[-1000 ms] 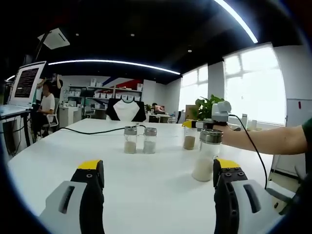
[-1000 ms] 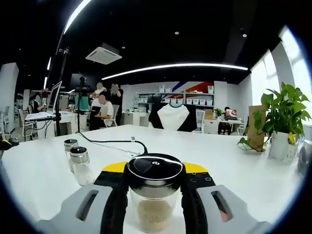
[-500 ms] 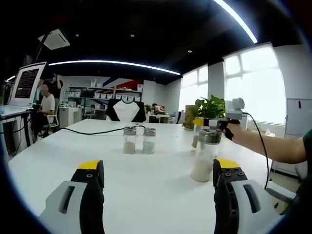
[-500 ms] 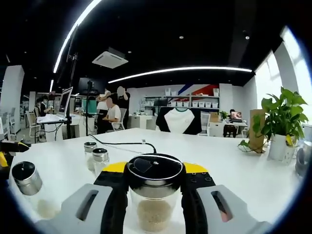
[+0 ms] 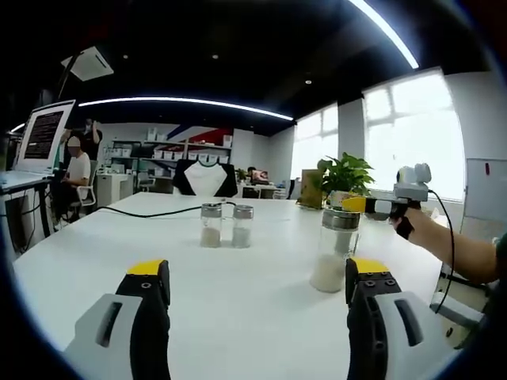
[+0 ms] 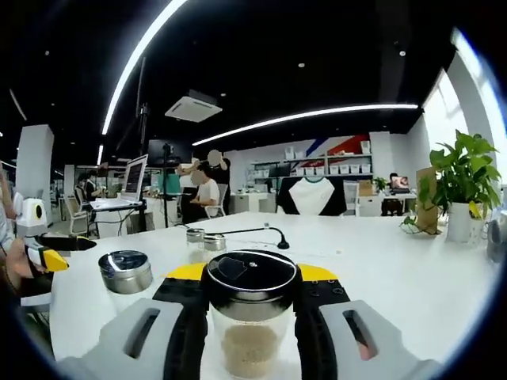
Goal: Rotate the seasoning bottle until the label or dispensing opening points toward the visible target arrow and the bottle remains upright within the marked orientation range
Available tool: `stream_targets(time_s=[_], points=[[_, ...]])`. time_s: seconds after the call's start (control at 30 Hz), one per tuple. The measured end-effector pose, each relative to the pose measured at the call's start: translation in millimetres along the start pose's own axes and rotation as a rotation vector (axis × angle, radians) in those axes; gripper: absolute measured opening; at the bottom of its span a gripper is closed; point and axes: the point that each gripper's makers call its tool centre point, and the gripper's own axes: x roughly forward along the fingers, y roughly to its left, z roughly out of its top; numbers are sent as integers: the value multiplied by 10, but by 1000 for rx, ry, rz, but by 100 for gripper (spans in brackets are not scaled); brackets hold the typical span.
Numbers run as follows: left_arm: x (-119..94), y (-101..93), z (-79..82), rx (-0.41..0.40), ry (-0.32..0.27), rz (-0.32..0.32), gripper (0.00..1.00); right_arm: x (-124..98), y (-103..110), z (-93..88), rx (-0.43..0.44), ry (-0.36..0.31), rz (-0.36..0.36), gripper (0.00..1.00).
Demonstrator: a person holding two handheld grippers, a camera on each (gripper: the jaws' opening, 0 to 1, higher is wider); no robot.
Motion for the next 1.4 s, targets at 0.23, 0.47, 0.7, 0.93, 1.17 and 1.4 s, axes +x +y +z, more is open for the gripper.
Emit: stream_targets(time_s=[0.23,0.47,0.7,0.93,1.17,1.4], points=[[13,36,-5,-4,4,7,97,-116,241,-52,-39,6,31,40],[11,94,4,-7,2,16,96,-189,386,-135,-18,21,57,40],[23,107,12,-8,3,18,96,-271,443,-123,-69,19,63,40],[36,88,19,-5,5,13,96,-292,399,-108,-23,8,66,40],[38,82,21,-1,4,10,96,-283,400,-109,-22,24,95,40],[41,70,15,-2,5,7,96,-293,404,-120,-14,9,80,40]])
